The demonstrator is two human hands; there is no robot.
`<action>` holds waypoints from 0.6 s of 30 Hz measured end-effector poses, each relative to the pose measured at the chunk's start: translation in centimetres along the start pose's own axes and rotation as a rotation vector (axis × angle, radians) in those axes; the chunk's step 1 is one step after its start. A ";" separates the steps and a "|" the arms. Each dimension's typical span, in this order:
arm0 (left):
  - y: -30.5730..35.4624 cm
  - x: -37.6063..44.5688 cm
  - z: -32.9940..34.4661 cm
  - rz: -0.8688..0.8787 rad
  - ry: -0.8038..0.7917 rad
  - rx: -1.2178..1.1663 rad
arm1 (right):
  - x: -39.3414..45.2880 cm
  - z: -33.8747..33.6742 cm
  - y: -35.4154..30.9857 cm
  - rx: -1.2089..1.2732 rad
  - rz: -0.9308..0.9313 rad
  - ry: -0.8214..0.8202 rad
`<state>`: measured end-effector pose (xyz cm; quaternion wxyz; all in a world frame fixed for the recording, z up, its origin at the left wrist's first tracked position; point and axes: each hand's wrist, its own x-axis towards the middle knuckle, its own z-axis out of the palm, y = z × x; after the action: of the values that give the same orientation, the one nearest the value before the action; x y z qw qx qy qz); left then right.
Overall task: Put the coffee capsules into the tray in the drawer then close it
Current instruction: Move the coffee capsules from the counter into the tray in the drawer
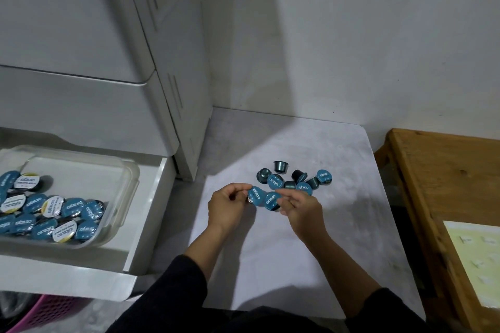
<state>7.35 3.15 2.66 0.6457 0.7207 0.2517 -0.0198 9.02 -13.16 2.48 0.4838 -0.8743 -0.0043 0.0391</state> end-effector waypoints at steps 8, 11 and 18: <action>5.3 -2.1 -3.9 0.123 -0.043 -0.176 | -0.2 -1.9 -8.0 0.385 0.027 -0.053; 6.9 -2.7 -6.9 0.186 -0.050 -0.125 | -0.4 -1.5 -11.0 0.442 -0.002 -0.085; 8.9 -3.3 -18.5 0.295 -0.042 0.042 | -1.8 4.3 -17.7 0.413 -0.111 -0.241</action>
<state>2.42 19.08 15.06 0.6315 0.7625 0.1292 0.0549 7.50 -0.21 15.31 0.6496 -0.7444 -0.1018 0.1167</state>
